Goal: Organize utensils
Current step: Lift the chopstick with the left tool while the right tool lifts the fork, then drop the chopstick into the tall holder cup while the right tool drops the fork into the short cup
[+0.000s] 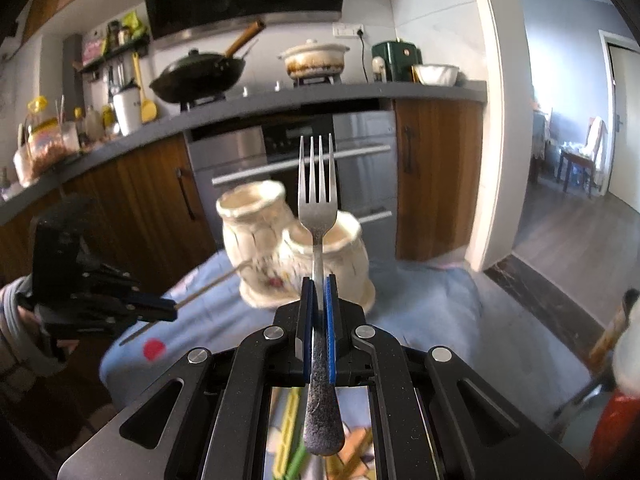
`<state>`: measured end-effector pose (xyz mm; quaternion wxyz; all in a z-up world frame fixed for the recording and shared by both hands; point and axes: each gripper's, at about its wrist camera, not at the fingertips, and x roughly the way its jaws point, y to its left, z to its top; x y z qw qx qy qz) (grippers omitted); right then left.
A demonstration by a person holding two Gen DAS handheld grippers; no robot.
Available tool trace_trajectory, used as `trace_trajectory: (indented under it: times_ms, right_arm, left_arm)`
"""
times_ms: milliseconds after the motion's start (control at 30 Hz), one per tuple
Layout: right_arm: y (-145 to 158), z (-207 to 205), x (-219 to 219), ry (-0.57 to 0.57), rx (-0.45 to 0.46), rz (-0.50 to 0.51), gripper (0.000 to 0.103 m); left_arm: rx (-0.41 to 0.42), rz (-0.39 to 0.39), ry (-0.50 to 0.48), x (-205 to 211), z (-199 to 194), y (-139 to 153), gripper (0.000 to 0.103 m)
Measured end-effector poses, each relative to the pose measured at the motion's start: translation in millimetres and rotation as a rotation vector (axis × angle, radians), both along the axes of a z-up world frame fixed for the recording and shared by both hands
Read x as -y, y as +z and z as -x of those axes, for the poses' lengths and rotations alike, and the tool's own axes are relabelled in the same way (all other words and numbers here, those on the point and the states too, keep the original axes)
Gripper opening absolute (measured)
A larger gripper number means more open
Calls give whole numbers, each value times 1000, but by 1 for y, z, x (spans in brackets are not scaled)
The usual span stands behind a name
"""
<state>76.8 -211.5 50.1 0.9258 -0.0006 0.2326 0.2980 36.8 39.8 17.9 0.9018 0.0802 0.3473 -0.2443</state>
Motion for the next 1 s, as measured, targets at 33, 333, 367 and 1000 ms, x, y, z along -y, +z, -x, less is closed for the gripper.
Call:
trace_trajectory:
  times_ms: [33,333,367,1000]
  right_arm:
    - [3,-2,0,-2,6,-13,6]
    - [31,-52,-18,-43,71,-182,6]
    - [34,-59,-19,-48,72,-204,6]
    - [-19,-131,-60,-149,21,-272,6]
  left_arm:
    - [49,34,3,-1,-1,12,5]
    - [322,199,146,-9,-50,62,5]
    - [333,222,159,-9,-59,66,5]
    - [404,278,285,-2,-147,52,5]
